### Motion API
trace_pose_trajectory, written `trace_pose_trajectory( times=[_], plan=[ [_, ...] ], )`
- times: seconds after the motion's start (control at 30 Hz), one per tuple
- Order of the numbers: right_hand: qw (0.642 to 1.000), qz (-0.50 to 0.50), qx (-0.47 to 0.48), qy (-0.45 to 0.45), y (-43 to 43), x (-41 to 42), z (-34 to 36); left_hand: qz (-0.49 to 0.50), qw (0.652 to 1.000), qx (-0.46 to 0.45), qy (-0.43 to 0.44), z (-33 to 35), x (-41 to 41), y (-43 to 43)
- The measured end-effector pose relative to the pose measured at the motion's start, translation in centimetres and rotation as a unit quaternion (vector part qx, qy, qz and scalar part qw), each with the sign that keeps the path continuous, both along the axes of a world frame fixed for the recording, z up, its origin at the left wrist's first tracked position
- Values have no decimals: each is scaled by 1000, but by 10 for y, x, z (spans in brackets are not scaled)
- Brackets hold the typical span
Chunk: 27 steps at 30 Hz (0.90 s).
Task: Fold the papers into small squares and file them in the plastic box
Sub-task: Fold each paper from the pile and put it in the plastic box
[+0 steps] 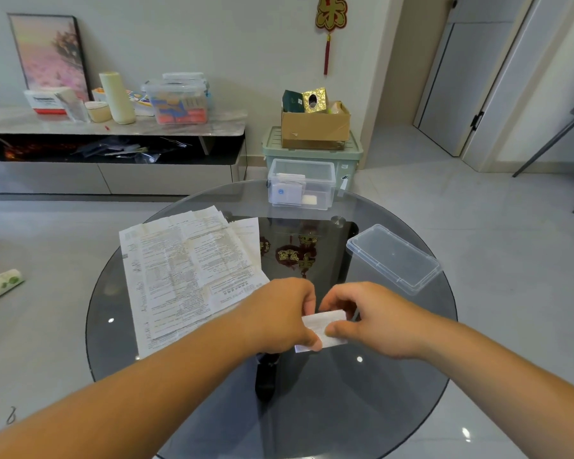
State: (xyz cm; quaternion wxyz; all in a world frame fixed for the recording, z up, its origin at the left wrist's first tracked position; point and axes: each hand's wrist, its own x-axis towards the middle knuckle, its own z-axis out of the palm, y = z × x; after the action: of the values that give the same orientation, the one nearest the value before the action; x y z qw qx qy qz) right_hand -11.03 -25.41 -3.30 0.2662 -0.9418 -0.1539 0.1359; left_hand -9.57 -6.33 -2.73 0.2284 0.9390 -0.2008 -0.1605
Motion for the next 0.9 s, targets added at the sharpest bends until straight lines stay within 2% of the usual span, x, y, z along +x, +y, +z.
trace_pose_trajectory(
  times=[0.2,0.4,0.5,0.57,0.63,0.77,0.9],
  plan=[
    [998,11,31,-53,1,25,38,19,996,-59,-67,32,29,10],
    [977,-19,-15,-211,8,132,68,44,976,-63,-206,61,137,15],
    [958,-103,32,-268,8,197,73,58,958,-4,-280,55,195,17],
    [942,-154,68,-289,7,231,74,61,945,78,-311,51,224,19],
    [937,-179,78,-290,6,260,69,24,933,148,-327,44,246,17],
    [944,-187,73,-261,10,299,49,-80,918,223,-318,23,271,11],
    [945,-186,70,-259,13,310,36,-117,918,239,-295,14,282,6]
  ],
)
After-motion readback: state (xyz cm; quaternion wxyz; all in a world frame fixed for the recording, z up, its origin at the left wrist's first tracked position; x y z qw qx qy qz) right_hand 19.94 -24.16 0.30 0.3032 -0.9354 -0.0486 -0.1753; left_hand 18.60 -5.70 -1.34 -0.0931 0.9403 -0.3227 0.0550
